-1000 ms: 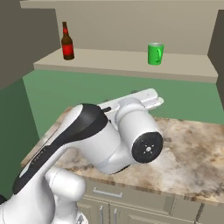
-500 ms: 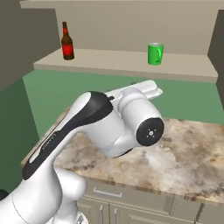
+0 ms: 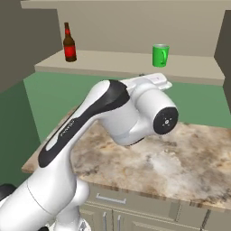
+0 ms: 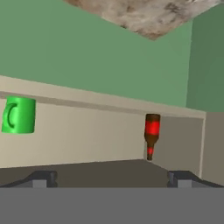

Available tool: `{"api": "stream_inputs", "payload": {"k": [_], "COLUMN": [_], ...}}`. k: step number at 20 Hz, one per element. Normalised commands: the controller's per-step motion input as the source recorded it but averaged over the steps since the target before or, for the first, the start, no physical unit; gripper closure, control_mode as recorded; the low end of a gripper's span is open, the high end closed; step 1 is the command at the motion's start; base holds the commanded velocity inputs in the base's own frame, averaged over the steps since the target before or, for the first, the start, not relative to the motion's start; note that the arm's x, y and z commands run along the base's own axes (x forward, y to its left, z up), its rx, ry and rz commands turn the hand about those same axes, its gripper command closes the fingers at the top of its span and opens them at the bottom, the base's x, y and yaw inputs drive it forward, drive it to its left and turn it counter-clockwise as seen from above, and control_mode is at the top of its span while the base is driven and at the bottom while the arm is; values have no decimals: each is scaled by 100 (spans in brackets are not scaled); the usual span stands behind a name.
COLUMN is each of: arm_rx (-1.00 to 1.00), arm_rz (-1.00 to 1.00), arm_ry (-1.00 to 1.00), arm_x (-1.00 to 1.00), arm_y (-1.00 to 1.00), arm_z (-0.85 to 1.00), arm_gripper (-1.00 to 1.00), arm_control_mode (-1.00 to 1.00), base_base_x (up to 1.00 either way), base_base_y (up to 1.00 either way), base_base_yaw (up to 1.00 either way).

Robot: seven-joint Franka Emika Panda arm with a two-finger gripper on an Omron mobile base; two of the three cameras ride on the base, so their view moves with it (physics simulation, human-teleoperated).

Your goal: Open the cabinet directly in front. Then move the beer and the mug to the dining counter with the jar on it.

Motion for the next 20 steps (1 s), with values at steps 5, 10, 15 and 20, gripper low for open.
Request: {"api": "stream_inputs", "payload": {"k": [5, 10, 15, 20], "arm_rx": [12, 12, 8, 2], "arm_rz": [0, 0, 0, 0], "arm_ry": [0, 0, 0, -4], "arm_x": [32, 37, 32, 22], "arm_y": [-15, -17, -9, 0], "arm_z": [15, 1, 0, 0], "arm_gripper": [-100, -100, -100, -100], "arm_control_mode": [-100, -100, -100, -100], "base_base_x": [0, 0, 0, 0], "base_base_y": [0, 0, 0, 0], "base_base_yaw": [0, 0, 0, 0]}}
